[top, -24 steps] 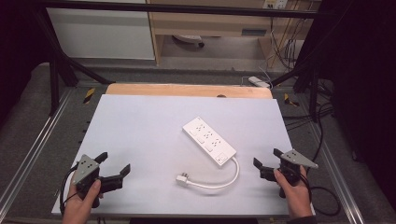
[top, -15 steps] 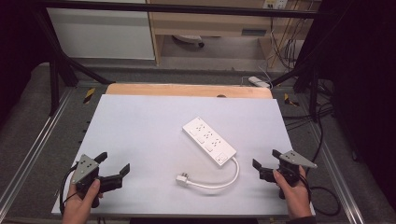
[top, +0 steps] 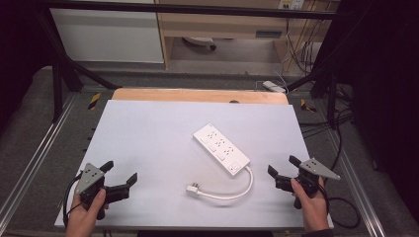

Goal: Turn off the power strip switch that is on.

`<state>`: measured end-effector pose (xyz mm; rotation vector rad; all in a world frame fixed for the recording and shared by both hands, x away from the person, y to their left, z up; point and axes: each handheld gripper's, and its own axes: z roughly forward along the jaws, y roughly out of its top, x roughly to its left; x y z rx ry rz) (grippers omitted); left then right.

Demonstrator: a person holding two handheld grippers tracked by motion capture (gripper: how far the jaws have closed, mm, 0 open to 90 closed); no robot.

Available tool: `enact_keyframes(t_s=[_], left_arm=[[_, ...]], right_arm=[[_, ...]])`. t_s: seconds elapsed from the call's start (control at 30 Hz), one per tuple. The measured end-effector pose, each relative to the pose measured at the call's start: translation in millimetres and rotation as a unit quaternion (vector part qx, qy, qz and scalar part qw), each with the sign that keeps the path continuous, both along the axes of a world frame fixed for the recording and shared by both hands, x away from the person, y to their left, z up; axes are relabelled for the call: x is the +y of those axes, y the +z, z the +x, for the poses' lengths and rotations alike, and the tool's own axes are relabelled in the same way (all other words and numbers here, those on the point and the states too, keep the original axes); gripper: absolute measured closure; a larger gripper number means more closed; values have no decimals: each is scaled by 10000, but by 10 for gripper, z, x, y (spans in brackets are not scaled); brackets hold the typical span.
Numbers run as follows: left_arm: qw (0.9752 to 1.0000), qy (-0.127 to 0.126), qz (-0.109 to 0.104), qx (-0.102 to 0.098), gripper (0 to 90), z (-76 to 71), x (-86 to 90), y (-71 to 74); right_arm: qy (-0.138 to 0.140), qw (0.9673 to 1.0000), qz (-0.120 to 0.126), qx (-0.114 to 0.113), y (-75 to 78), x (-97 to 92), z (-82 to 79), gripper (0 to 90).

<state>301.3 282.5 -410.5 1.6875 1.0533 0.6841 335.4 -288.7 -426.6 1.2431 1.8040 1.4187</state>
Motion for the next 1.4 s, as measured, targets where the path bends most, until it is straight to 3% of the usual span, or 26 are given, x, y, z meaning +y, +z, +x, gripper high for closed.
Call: enact_keyframes(t_s=[0.1,0.23,0.53,1.4], left_arm=[[10000,-13,11,9,51,4,-6,-3],[10000,-17,16,16,51,13,-7,-7],[10000,-10,29,9,51,8,-3,-6],[9998,-93,159,121,52,13,-29,-30]], right_arm=[[-91,9999,100,-38,34,-15,-3,40],[-140,9998,97,95,49,-11,19,35],[-54,9999,-111,51,126,55,15,41],[131,9997,-71,179,271,146,20,30]])
